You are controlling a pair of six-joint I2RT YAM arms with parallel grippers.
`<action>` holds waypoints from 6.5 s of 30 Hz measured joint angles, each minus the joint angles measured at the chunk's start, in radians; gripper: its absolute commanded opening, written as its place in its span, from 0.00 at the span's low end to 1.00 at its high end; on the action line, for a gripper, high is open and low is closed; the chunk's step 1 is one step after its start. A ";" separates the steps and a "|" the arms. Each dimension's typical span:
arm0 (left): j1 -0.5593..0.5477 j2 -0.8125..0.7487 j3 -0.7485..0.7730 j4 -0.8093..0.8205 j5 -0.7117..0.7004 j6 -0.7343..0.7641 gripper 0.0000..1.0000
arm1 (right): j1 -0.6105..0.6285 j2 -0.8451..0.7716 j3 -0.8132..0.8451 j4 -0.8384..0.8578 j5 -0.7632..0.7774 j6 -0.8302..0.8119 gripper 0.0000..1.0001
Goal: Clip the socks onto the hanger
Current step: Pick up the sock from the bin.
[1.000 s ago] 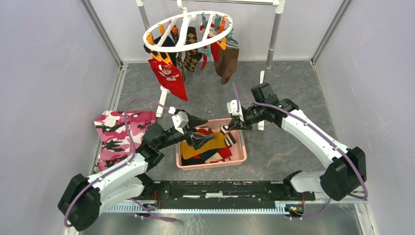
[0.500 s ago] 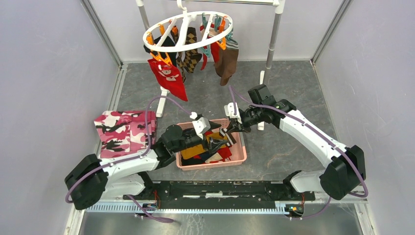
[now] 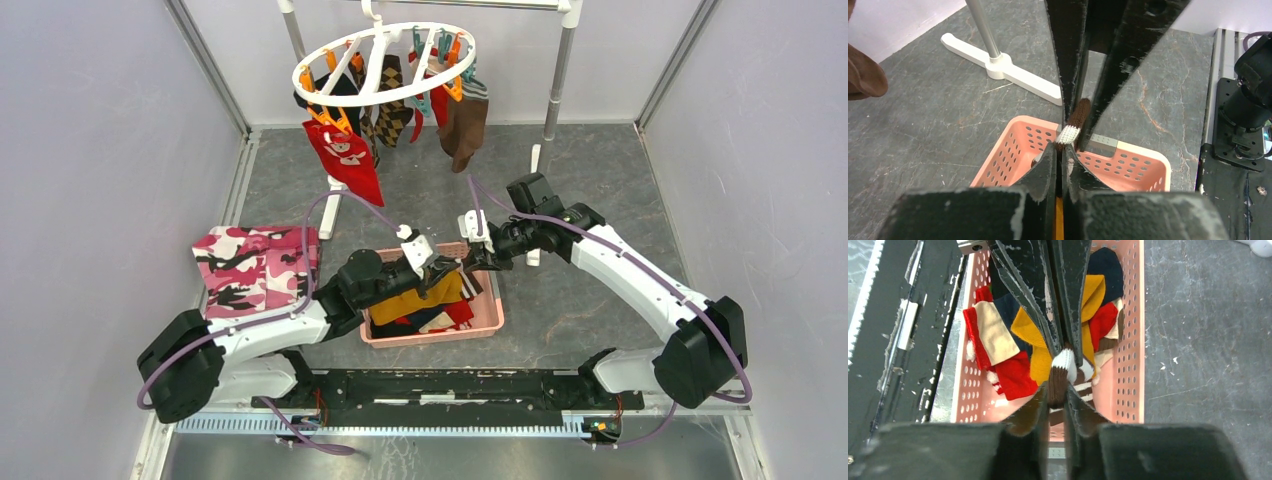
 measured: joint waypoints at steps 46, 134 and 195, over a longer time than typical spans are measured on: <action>0.211 -0.134 -0.209 0.601 0.266 -0.571 0.03 | 0.000 -0.046 0.002 0.368 -0.268 0.369 0.00; 0.267 -0.205 -0.149 0.437 0.163 -0.393 0.02 | -0.104 0.012 0.108 0.423 -0.192 0.365 0.63; 0.290 -0.103 0.375 -0.132 -0.111 -0.492 1.00 | -0.214 -0.071 -0.040 0.607 -0.190 0.717 0.00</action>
